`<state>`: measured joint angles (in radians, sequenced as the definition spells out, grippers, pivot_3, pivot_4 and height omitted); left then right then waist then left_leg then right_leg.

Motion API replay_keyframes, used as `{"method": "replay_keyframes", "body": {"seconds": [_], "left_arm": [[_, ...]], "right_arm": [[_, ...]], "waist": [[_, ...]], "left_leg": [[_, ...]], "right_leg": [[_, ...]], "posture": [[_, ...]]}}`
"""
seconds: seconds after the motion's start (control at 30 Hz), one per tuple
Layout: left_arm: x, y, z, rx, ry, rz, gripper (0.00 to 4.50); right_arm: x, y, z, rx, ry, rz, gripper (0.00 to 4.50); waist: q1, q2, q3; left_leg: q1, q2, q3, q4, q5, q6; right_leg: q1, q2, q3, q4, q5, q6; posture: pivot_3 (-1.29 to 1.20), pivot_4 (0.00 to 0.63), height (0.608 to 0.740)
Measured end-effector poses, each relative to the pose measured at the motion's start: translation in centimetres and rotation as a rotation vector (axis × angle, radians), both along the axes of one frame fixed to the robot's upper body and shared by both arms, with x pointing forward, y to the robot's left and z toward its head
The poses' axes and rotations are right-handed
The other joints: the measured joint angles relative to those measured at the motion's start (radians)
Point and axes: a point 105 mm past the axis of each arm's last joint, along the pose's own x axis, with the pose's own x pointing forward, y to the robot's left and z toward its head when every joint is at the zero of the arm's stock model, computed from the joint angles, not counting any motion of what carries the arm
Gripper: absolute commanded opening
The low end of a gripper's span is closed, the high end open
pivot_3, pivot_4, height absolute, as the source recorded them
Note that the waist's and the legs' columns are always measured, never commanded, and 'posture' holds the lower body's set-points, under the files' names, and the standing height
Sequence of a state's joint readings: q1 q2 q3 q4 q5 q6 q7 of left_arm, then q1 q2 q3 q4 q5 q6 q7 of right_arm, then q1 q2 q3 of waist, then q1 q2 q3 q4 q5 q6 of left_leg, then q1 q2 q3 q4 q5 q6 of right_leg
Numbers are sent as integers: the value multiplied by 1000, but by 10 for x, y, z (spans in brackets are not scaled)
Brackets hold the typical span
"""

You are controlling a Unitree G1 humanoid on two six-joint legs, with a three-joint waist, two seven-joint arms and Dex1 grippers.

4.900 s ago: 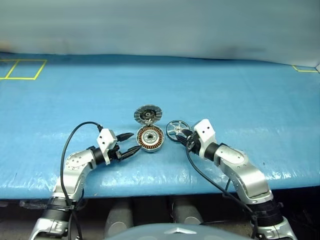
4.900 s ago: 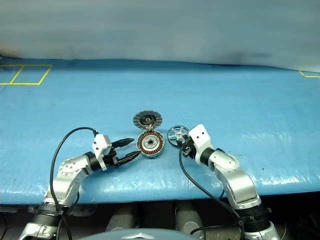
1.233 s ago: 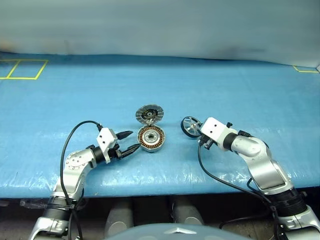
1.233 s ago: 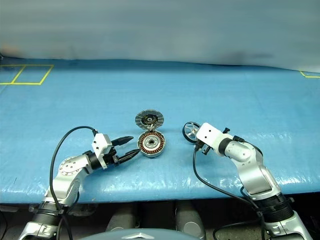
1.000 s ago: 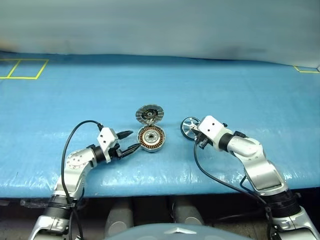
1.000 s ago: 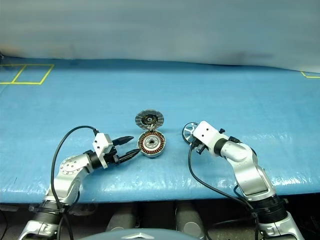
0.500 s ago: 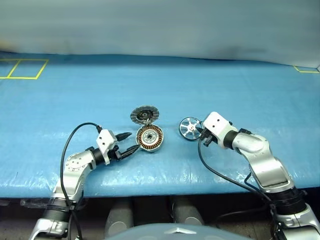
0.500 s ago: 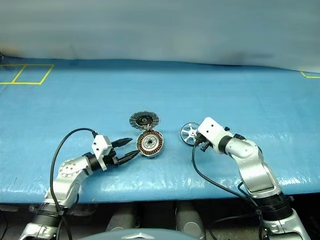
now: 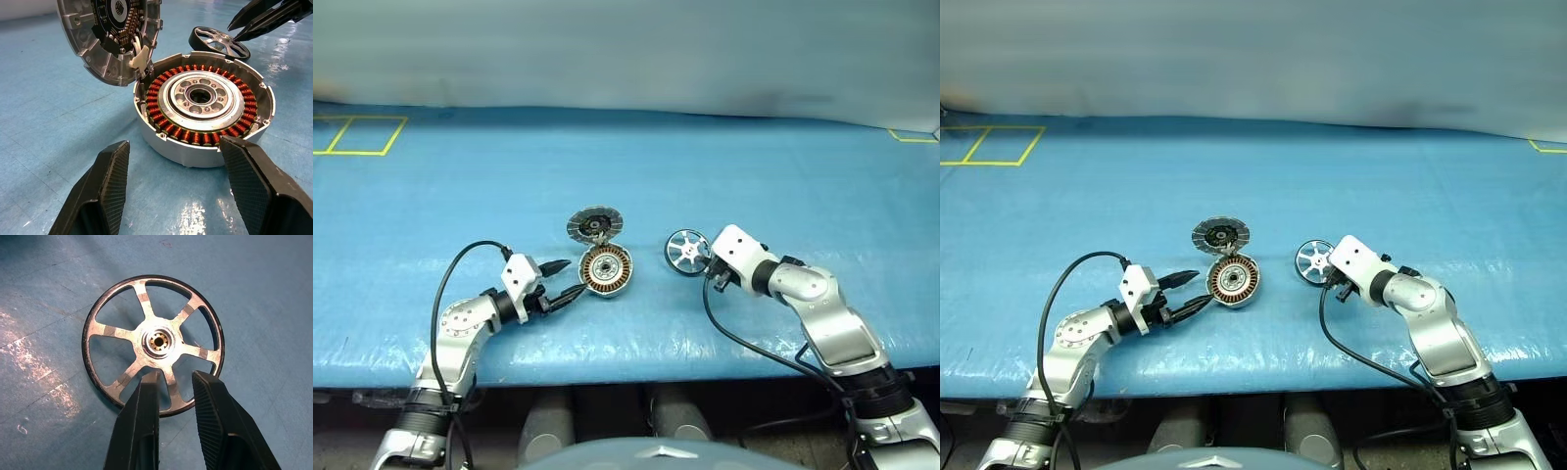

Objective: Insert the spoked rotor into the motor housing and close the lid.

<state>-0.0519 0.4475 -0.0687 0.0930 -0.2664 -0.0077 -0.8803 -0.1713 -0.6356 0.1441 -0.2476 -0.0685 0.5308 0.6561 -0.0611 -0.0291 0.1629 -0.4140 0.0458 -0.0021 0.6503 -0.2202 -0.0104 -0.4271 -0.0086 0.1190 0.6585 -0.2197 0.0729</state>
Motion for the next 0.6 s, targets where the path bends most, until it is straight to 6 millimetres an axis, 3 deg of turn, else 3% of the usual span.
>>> {"method": "replay_keyframes", "body": {"seconds": [0.2, 0.37, 0.6], "left_arm": [[0, 0, 0, 0, 0, 2, 3171], [0, 0, 0, 1, -1, 1, 3171], [1, 0, 1, 5, -3, -1, 3171]], "right_arm": [[1, -1, -11, 16, 31, -10, 1101], [5, -1, -14, 33, 29, -18, 19], [3, 0, -14, 68, 19, -47, 19]], "waist": [[0, 0, 0], [0, 0, 0], [0, 0, 0]], "left_leg": [[0, 0, 0, 0, 0, 0], [1, 0, 0, 0, 0, 0], [0, 0, 0, 0, 0, 0]], "right_leg": [[0, 0, 0, 0, 0, 0], [1, 0, 0, 0, 0, 0], [0, 0, 0, 0, 0, 0]], "posture": [[0, 150, 740], [0, 150, 740], [0, 150, 740]]}}
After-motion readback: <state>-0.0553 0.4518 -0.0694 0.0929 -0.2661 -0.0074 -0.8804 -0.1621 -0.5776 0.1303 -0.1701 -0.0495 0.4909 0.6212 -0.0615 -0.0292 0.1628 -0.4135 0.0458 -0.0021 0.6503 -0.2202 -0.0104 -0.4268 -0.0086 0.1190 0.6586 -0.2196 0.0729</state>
